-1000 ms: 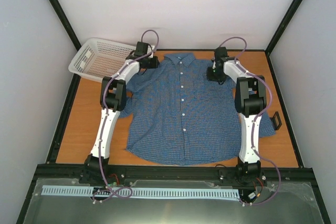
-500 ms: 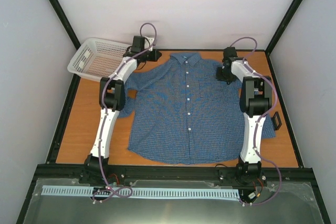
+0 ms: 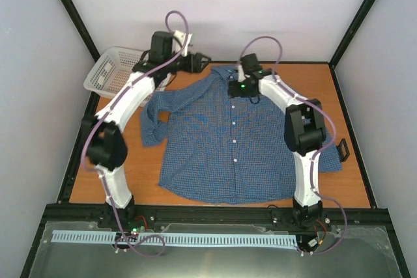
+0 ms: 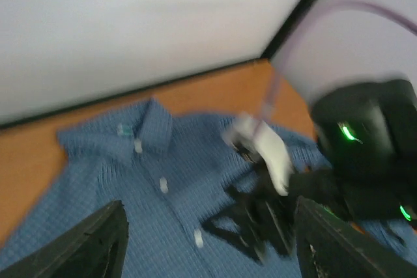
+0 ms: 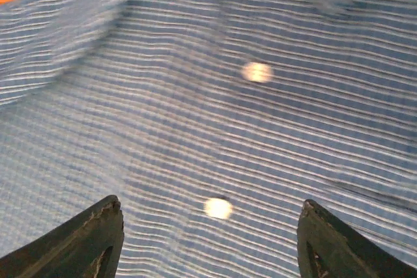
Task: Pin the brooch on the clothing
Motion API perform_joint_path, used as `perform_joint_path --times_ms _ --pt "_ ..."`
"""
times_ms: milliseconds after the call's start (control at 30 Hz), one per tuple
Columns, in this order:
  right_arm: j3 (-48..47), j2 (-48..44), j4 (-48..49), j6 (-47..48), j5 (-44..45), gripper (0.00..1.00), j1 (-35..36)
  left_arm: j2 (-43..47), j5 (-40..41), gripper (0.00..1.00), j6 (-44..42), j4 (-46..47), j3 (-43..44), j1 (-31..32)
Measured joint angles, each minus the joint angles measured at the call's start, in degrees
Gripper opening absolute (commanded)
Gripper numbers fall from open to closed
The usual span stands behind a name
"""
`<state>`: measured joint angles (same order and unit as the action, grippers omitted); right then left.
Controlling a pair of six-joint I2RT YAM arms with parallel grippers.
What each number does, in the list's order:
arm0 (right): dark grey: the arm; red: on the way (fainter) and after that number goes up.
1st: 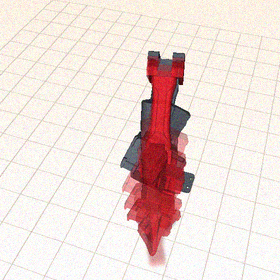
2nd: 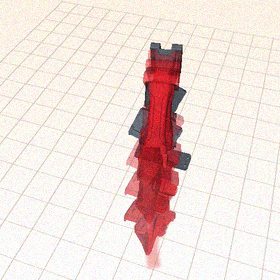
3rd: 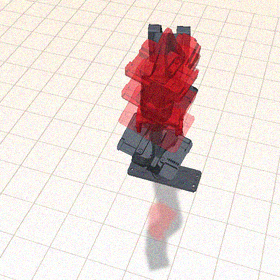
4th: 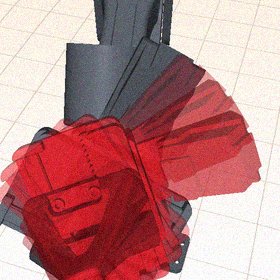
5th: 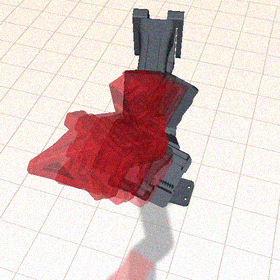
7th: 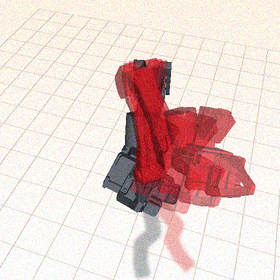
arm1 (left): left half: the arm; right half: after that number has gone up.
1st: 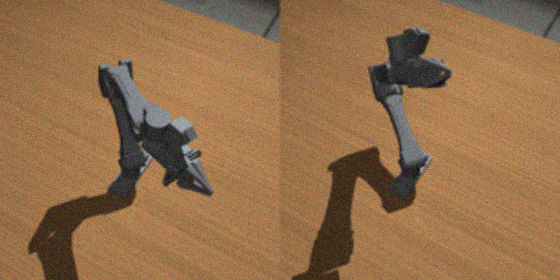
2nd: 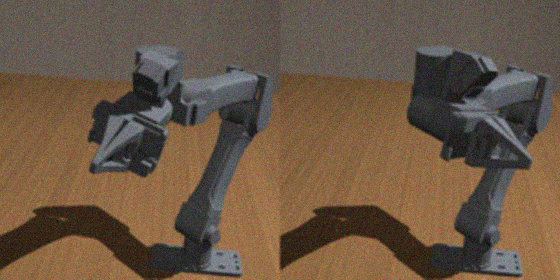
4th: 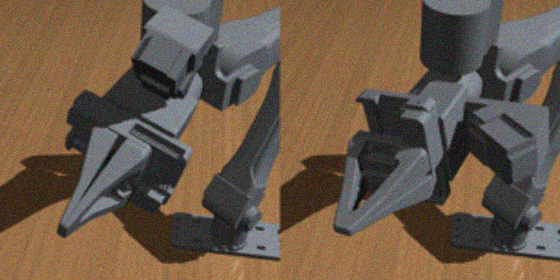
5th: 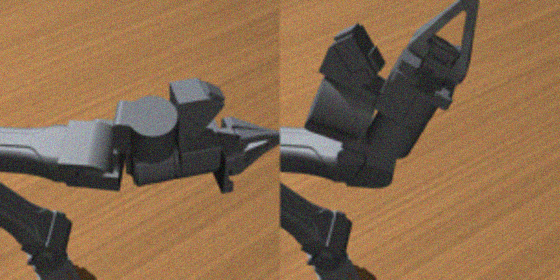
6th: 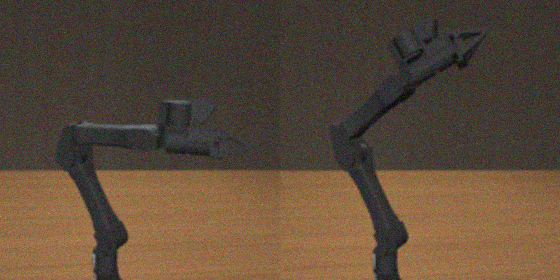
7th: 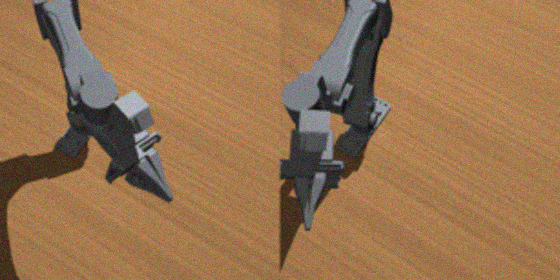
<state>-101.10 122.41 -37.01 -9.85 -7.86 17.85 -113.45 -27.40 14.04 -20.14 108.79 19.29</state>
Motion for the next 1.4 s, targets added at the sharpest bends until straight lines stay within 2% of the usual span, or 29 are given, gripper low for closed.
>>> perform_joint_path --times_ms 67,167,233,333,467,600,667,800,967,1033,1200,1300,1400 --pt "-2.3 1.3 -0.1 -0.1 -1.7 0.77 3.1 9.3 0.5 0.74 0.0 0.0 -11.2 0.2" --pt "-7.6 5.2 0.1 -0.3 -3.6 0.82 6.7 23.8 3.4 0.82 0.4 -0.4 -29.9 -0.4" --pt "-11.1 8.2 -0.4 -0.3 -3.8 0.84 8.0 32.2 6.7 0.82 2.1 -2.1 -41.6 -0.9" --pt "-14.9 11.9 -1.1 -0.5 -4.0 0.89 9.0 39.3 12.9 0.86 6.9 -5.0 -53.2 -1.6" --pt "-20.7 16.8 -2.6 -0.5 -3.4 0.89 9.7 41.4 19.7 0.79 15.2 -8.9 -61.9 -3.9" --pt "-28.8 21.9 -4.9 0.1 -1.6 0.88 9.8 37.3 24.7 0.7 19.3 -9.6 -63.2 -6.7" --pt "-32.0 23.8 -5.9 1.0 -0.1 0.88 9.8 33.6 27.1 0.69 20.2 -9.6 -62.5 -7.1" --pt "-32.6 24.2 -7.1 2.6 2.1 0.87 9.8 27.1 30.5 0.66 21.0 -9.3 -61.9 -7.1" --pt "-33.0 24.7 -7.1 3.7 3.9 0.85 9.8 21.6 32.8 0.24 21.1 -8.5 -60.9 -7.2" --pt "-33.4 25.3 -7.3 3.9 5.1 0.84 9.8 20.2 33.2 0.03 21.1 -8.1 -59.7 -7.3" --pt "-33.5 26.0 -7.7 4.1 6.7 0.84 9.6 21.4 34.7 0.01 21.1 -11.3 -59.5 -7.4" --pt "-33.5 26.1 -7.8 4.3 7.3 0.84 9.4 26.4 35.3 0.01 21.3 -18.4 -57.8 -7.4" --pt "-33.5 26.1 -7.9 4.3 7.3 0.84 9.0 33.2 35.3 0.01 21.5 -24.6 -52.0 -7.4"
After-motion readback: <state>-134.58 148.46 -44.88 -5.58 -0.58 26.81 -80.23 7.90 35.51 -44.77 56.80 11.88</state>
